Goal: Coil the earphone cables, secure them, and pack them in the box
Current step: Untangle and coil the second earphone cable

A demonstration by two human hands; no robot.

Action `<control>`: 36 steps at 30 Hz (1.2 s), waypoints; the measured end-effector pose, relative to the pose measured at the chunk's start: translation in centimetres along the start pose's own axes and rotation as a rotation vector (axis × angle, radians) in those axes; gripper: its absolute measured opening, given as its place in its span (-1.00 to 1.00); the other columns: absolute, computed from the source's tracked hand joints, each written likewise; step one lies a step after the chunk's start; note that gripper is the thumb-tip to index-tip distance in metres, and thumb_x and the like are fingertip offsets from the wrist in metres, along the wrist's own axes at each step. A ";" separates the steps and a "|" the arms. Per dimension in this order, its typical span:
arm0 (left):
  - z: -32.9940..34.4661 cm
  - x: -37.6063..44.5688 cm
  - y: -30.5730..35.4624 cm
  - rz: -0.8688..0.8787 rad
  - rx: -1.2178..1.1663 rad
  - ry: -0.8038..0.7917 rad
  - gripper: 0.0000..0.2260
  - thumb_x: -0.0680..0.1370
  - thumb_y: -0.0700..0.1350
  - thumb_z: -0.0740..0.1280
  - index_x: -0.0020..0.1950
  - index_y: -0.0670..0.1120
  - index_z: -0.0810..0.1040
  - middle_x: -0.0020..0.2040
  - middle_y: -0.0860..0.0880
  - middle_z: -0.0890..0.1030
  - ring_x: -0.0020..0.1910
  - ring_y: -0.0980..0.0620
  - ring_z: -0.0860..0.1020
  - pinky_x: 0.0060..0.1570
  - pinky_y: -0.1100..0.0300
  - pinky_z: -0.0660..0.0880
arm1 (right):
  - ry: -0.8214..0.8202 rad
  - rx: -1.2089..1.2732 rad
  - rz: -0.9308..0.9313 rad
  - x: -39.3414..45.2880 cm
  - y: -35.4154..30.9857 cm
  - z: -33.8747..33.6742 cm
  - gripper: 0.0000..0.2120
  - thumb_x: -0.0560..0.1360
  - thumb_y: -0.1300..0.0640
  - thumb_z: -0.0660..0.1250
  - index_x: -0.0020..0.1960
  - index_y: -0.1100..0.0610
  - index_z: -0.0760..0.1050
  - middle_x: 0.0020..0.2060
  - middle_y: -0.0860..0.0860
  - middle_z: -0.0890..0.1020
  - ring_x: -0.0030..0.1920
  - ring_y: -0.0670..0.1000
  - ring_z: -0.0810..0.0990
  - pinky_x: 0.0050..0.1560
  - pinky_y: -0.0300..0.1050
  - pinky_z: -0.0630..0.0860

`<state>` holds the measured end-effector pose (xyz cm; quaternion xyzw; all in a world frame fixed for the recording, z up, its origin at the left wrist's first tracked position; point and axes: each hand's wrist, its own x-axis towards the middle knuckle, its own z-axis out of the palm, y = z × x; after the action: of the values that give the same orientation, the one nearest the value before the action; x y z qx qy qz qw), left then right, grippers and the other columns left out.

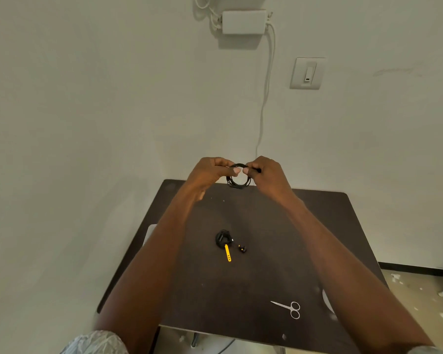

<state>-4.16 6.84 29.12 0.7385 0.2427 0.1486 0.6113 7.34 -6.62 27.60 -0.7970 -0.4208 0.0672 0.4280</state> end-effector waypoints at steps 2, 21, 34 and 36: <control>-0.5 0.2 0.5 0.015 0.117 -0.068 -0.77 0.46 -0.05 0.47 -0.02 -0.20 0.67 -0.19 0.00 0.69 -0.19 0.23 0.58 -0.05 0.26 0.35 | -0.018 -0.028 -0.004 0.0 0.1 0.1 -0.72 0.59 0.15 0.28 -0.12 0.37 0.56 -0.18 0.24 0.55 -0.15 0.18 0.51 -0.19 -0.02 0.33; -0.3 0.1 0.0 0.000 0.159 -0.263 -0.83 0.61 -0.08 0.29 -0.05 -0.11 0.64 -0.27 0.01 0.62 -0.23 0.26 0.56 -0.07 0.24 0.32 | -0.206 0.039 0.060 0.1 2.1 -2.3 -0.87 0.57 0.14 0.33 -0.03 0.08 0.66 -0.11 -0.02 0.55 -0.15 -0.04 0.48 -0.15 -0.18 0.35; -0.7 0.7 1.0 0.009 0.163 -0.232 -0.84 0.57 -0.10 0.34 -0.06 -0.14 0.68 -0.35 0.01 0.58 -0.28 0.11 0.47 -0.26 0.25 0.33 | -0.183 0.578 0.298 0.4 1.4 -0.9 -0.87 0.44 0.36 0.41 -0.02 0.29 0.67 -0.16 0.20 0.68 -0.21 0.11 0.57 -0.15 -0.12 0.57; -0.6 0.6 1.1 0.004 0.155 -0.213 -0.85 0.57 -0.12 0.34 -0.08 -0.14 0.68 -0.35 0.00 0.58 -0.26 0.09 0.46 -0.26 0.25 0.34 | -0.206 0.729 0.347 0.2 1.4 -0.8 -0.83 0.44 0.37 0.42 0.03 0.35 0.63 -0.15 0.18 0.67 -0.19 0.10 0.62 -0.17 -0.11 0.59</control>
<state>-3.74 7.54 30.31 0.7955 0.1858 0.0514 0.5745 8.68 -7.33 27.14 -0.6416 -0.2694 0.3624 0.6200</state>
